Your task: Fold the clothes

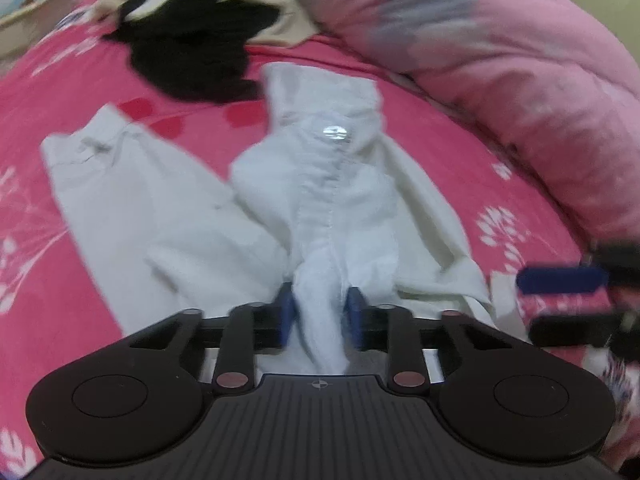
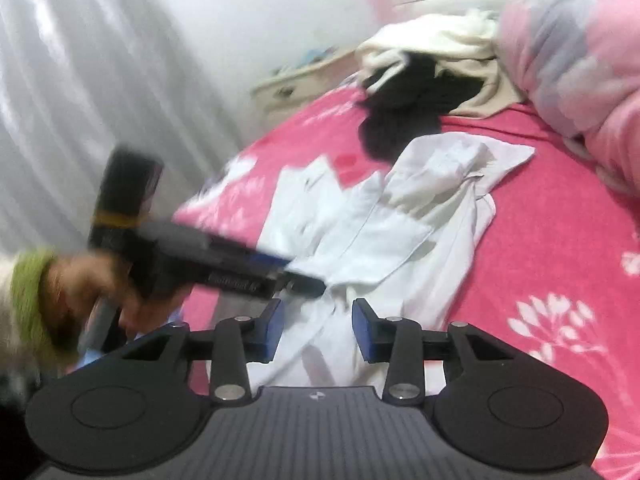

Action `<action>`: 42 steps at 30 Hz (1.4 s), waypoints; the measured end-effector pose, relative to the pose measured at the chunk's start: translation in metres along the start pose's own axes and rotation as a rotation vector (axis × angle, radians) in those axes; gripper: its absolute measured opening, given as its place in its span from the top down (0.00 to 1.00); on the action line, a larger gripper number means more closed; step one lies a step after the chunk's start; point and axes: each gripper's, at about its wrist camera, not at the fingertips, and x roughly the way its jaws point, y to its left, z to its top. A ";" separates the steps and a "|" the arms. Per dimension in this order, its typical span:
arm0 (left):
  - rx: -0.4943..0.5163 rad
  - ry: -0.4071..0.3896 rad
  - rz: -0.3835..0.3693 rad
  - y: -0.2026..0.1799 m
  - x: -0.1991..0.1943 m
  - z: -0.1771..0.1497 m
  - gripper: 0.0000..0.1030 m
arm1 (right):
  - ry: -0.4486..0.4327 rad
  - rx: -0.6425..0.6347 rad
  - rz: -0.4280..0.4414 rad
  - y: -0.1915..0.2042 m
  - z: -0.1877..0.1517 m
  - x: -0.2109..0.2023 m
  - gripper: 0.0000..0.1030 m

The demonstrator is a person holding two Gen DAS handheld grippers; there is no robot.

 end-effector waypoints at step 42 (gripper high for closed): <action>-0.098 -0.149 -0.162 0.010 -0.073 0.023 0.35 | 0.229 0.127 0.124 -0.012 -0.061 -0.018 0.60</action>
